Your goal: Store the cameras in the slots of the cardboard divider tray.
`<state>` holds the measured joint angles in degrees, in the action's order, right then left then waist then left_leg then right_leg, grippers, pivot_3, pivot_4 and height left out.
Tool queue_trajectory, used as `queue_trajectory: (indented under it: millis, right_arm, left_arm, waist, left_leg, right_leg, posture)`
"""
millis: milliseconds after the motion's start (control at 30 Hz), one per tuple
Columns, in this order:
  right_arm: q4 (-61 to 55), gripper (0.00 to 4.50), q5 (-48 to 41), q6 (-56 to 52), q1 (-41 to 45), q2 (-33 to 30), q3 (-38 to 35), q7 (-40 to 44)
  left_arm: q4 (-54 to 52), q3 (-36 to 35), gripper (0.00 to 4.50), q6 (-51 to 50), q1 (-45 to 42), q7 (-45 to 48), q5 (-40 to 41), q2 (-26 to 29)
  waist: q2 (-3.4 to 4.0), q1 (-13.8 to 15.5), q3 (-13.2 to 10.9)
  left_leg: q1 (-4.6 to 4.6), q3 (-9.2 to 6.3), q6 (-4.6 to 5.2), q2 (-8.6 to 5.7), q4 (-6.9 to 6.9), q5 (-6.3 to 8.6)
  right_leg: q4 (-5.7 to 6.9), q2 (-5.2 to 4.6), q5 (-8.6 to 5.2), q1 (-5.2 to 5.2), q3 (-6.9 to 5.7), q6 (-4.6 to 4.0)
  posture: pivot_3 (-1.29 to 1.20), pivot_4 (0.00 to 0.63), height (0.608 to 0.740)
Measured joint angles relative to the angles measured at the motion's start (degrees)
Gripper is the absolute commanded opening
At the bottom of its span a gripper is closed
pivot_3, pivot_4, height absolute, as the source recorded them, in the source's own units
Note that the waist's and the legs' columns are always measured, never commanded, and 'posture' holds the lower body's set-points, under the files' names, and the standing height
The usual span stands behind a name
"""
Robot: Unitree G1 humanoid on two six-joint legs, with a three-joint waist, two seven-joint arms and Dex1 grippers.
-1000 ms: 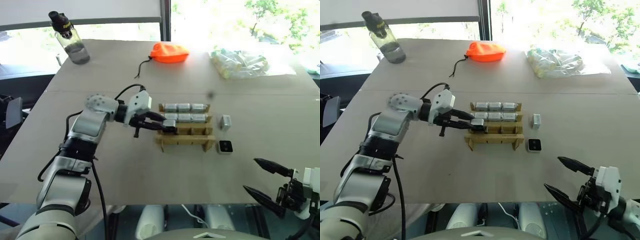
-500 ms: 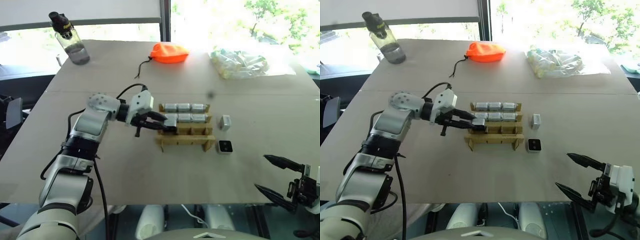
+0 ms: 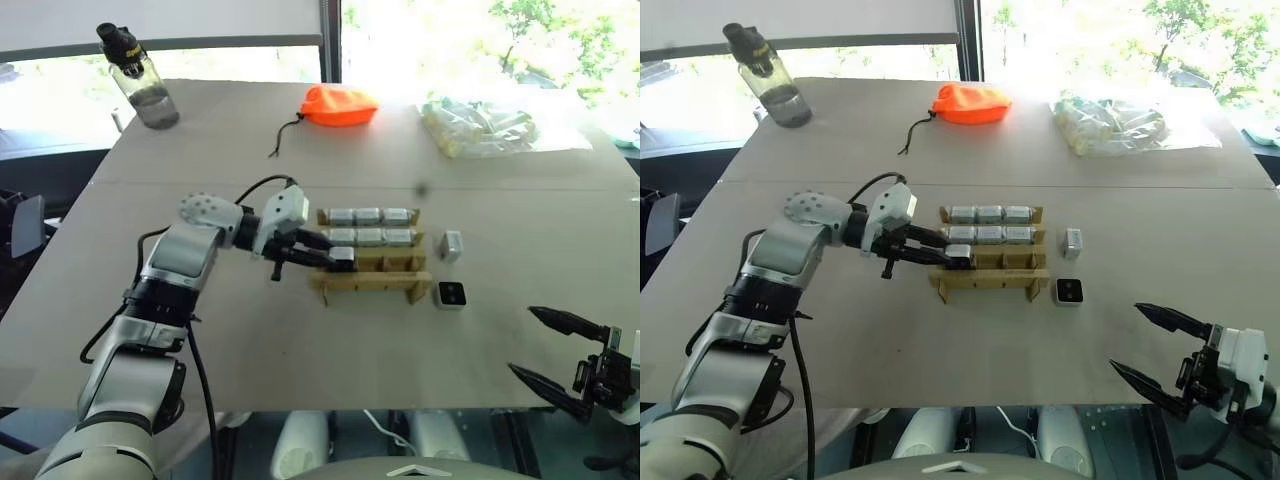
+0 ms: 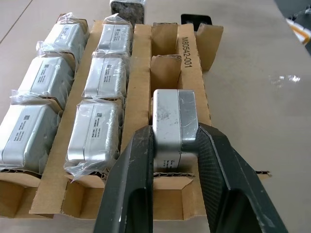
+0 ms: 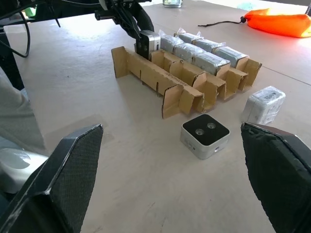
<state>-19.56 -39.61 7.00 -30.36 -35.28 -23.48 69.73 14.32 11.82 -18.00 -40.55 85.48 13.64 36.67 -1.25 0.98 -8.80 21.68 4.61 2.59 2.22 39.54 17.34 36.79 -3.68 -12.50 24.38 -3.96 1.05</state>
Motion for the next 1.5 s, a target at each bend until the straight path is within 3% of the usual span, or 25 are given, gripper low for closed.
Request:
queue_trajectory:
  millis: [167,400,533,700,867,1200,1500]
  right_arm:
    - [-0.1,4.50,0.1,-0.7,-0.1,0.0,0.0,-0.9]
    - [-2.8,4.50,4.1,-2.4,-2.0,3.4,2.0,-7.4]
    - [-8.3,4.50,11.3,-7.2,-2.1,8.5,7.8,-19.3]
    - [-13.7,4.50,22.7,-15.8,1.5,21.4,19.7,-40.5]
    - [-13.9,4.50,29.1,-22.4,5.3,25.9,23.3,-51.6]
    - [-13.0,4.50,34.0,-28.3,8.7,29.0,28.8,-59.3]
    - [-12.0,4.50,34.9,-28.7,10.1,29.4,29.6,-61.4]
  left_arm:
    - [-3.3,0.0,4.25,-3.4,0.0,1.2,2.9,0.1]
    - [-5.4,-2.5,4.25,-5.1,1.1,0.3,5.2,2.3]
    - [-8.9,-6.3,4.25,-7.8,2.3,0.4,9.2,4.5]
    - [-14.3,-11.3,4.25,-8.6,10.3,3.3,12.6,12.9]
    - [-18.2,-14.2,4.25,-7.4,14.0,1.3,13.4,15.3]
    - [-22.9,-16.5,4.25,-7.9,16.9,-0.9,16.2,17.3]
    - [-25.2,-17.7,4.25,-4.1,18.5,0.6,18.7,17.7]
  waist:
    - [0.00,0.0,0.0]
    - [0.01,-0.1,0.0]
    - [0.03,-0.2,0.0]
    - [0.09,-0.4,0.0]
    - [-0.01,-0.1,0.1]
    - [-0.01,-0.3,0.1]
    - [-0.02,-0.3,0.1]
  left_leg:
    - [-0.02,0.00,0.00,0.00,0.01,-0.01]
    - [0.00,-0.08,-0.02,0.07,0.01,-0.01]
    - [-0.01,-0.02,-0.03,0.12,0.01,-0.02]
    - [0.08,0.05,-0.11,0.18,-0.02,-0.05]
    - [0.11,0.10,-0.10,0.03,0.00,-0.05]
    - [0.07,0.07,-0.11,0.09,-0.06,-0.06]
    - [0.07,0.09,-0.11,0.09,-0.06,-0.05]
  right_leg:
    - [0.01,0.00,0.00,0.00,0.02,0.00]
    - [0.03,0.02,-0.01,0.01,0.04,-0.02]
    - [0.06,-0.02,-0.01,0.02,0.06,0.00]
    - [0.13,-0.01,-0.03,0.23,0.12,-0.02]
    - [0.10,-0.14,-0.03,0.21,0.08,-0.02]
    - [0.10,0.02,-0.03,0.23,0.07,-0.02]
    - [0.08,0.02,-0.02,0.24,0.06,-0.02]
  posture:
    - [0.00,0.150,0.740]
    - [0.00,0.150,0.740]
    - [0.00,0.150,0.740]
    - [0.00,0.150,0.740]
    - [0.00,0.150,0.740]
    - [0.00,0.150,0.740]
    - [0.00,0.150,0.740]
